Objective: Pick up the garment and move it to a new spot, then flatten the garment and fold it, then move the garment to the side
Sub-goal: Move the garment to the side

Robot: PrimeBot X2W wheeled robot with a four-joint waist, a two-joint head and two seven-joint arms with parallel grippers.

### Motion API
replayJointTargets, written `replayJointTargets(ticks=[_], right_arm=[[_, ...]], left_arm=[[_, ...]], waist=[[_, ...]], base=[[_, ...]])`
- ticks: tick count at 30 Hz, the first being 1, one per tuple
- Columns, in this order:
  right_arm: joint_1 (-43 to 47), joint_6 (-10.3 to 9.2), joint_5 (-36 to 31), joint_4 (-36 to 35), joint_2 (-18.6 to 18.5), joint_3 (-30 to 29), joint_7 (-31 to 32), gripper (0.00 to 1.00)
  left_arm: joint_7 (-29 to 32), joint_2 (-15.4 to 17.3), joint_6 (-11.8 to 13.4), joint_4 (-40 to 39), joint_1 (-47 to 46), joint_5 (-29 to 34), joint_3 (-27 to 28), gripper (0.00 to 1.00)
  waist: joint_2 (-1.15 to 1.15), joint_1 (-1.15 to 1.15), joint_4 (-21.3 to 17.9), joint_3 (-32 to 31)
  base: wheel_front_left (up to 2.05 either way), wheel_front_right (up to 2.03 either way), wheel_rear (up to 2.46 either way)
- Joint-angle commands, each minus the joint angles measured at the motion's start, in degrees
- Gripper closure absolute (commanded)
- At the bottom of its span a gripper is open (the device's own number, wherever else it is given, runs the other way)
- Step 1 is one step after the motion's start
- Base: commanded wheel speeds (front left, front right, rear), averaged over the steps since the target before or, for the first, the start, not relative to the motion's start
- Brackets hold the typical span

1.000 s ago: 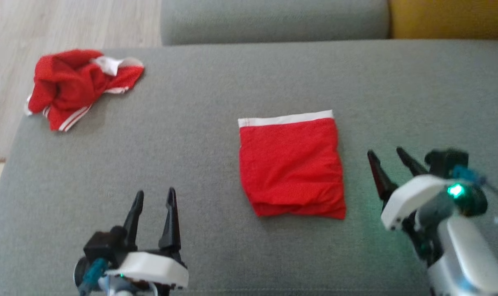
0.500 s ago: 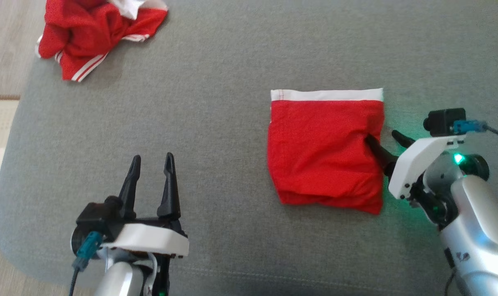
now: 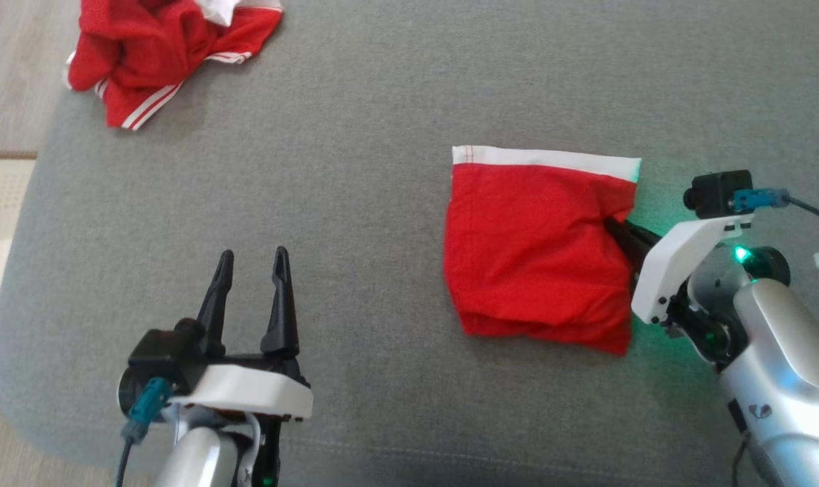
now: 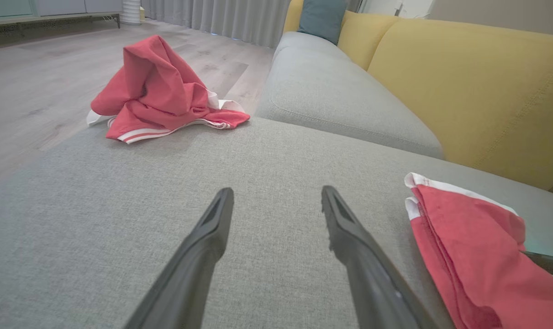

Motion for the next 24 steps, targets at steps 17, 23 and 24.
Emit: replayJointTargets(ticks=[17,23,24], right_arm=[[-3.56,-0.05,-5.85,-0.97,-5.81,-4.52,-6.24,1.0],[-5.66,-0.05,-8.16,-1.5,-4.4,-7.22,-7.64,1.0],[-6.13,-0.05,-8.48,-1.49,-4.08,-7.55,-7.84,1.0]], left_arm=[[-0.3,-0.05,-2.5,-2.93,-0.06,4.23,0.34,0.0],[-0.3,0.79,-3.27,-3.14,-1.2,5.76,0.1,0.0],[-0.3,0.98,-3.29,-3.26,-1.45,5.97,0.07,0.0]], waist=[[0.0,0.0,-15.63,0.92],[0.0,0.0,-22.23,3.05],[0.0,0.0,-23.22,3.56]], base=[[0.0,0.0,0.0],[0.0,0.0,0.0],[0.0,0.0,0.0]])
